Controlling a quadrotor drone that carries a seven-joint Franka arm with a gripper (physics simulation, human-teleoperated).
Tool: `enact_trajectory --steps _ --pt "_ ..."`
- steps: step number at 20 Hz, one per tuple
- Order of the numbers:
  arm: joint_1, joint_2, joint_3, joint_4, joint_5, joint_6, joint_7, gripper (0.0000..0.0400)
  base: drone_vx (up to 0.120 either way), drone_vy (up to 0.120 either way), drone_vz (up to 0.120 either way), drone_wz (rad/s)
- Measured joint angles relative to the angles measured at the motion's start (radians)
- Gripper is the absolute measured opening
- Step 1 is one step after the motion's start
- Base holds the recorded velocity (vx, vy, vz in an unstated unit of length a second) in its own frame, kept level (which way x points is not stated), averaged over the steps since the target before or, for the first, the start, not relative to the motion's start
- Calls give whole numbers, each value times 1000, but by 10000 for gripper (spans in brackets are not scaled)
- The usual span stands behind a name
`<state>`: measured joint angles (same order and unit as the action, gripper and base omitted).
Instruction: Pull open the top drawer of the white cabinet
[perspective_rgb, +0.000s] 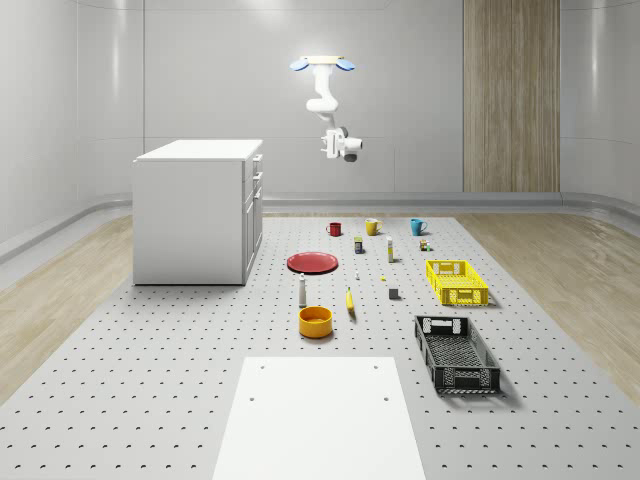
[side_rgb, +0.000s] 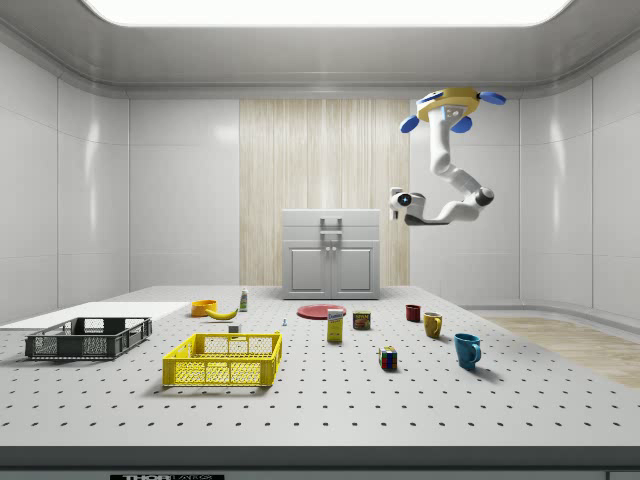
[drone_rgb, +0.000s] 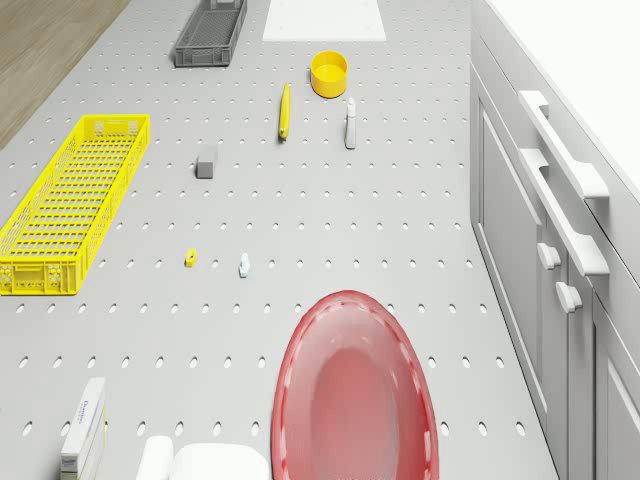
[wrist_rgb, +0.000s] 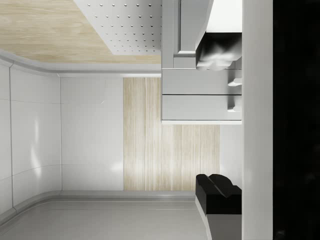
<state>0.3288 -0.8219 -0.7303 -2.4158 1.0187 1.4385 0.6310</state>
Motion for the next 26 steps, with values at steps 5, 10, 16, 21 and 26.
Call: enact_trajectory --steps 5,10,16,21,26 --pt "35 -24 -20 -6 -11 26 12 305 120 0 -88 0" --pt "67 -48 -36 -10 -25 51 24 305 120 0 -16 0" --pt "102 -76 -53 -15 -44 80 40 305 120 0 -33 0" --pt "129 -98 -66 -18 -60 103 53 305 120 0 0 0" --pt "154 -120 -77 -20 -76 125 66 305 120 0 0 0"
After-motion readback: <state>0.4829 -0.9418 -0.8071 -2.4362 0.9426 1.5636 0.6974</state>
